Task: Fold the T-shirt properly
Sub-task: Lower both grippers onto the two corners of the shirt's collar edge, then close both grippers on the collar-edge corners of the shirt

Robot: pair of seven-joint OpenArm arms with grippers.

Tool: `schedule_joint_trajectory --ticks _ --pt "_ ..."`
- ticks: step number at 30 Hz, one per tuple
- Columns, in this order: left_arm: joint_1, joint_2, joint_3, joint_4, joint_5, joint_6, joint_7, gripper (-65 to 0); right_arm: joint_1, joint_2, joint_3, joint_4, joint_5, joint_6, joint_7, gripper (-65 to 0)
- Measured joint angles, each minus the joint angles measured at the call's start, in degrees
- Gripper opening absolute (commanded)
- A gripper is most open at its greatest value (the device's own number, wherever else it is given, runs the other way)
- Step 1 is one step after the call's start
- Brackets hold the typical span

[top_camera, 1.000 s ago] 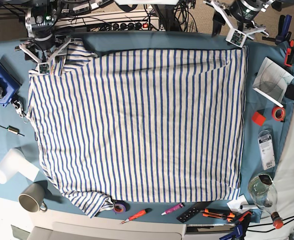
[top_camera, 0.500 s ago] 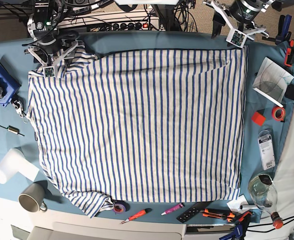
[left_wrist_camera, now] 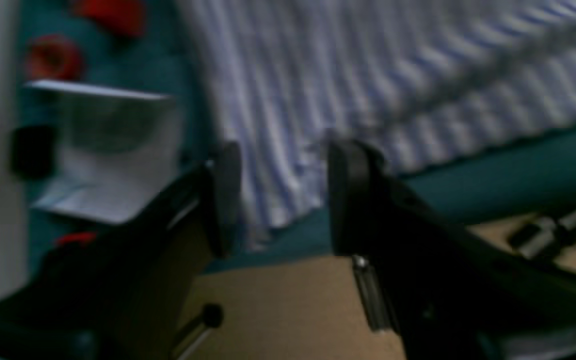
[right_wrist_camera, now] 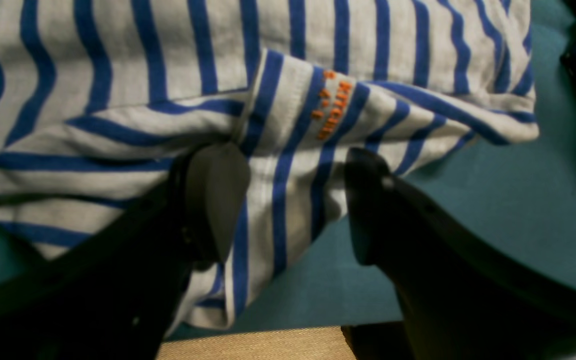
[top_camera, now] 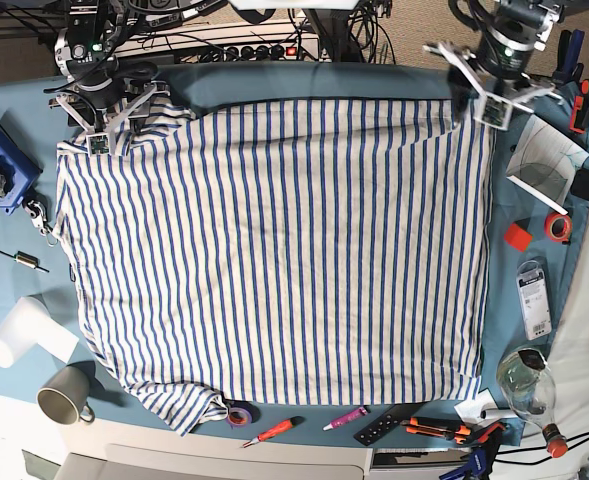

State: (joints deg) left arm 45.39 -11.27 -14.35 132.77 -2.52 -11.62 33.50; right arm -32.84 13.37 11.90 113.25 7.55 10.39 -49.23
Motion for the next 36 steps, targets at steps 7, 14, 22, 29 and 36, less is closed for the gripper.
schedule_joint_trajectory --ticks 7,14,22,29,36 --pt "-3.0 0.1 0.1 -6.9 -1.3 1.3 5.4 -32.4 0.0 0.0 0.0 0.0 0.0 0.0 -0.1 -30.9" --pt "-7.0 0.1 0.1 -13.2 -2.0 1.4 6.5 -32.4 0.0 0.0 0.0 0.1 0.0 0.0 -0.3 -30.9" --pt "-8.0 0.1 0.1 -14.6 -2.4 3.7 7.2 -46.7 0.0 0.0 0.0 0.1 0.3 0.3 -0.5 -38.3" --pt "-8.0 0.2 0.1 -14.6 -2.5 6.8 7.2 -65.0 0.0 -0.1 -0.3 0.1 1.4 1.2 -1.1 -59.1" --pt "-8.0 0.2 0.1 -14.6 -2.4 5.3 7.2 -65.0 0.0 -0.1 -0.3 0.2 -1.0 1.4 -1.4 -65.0"
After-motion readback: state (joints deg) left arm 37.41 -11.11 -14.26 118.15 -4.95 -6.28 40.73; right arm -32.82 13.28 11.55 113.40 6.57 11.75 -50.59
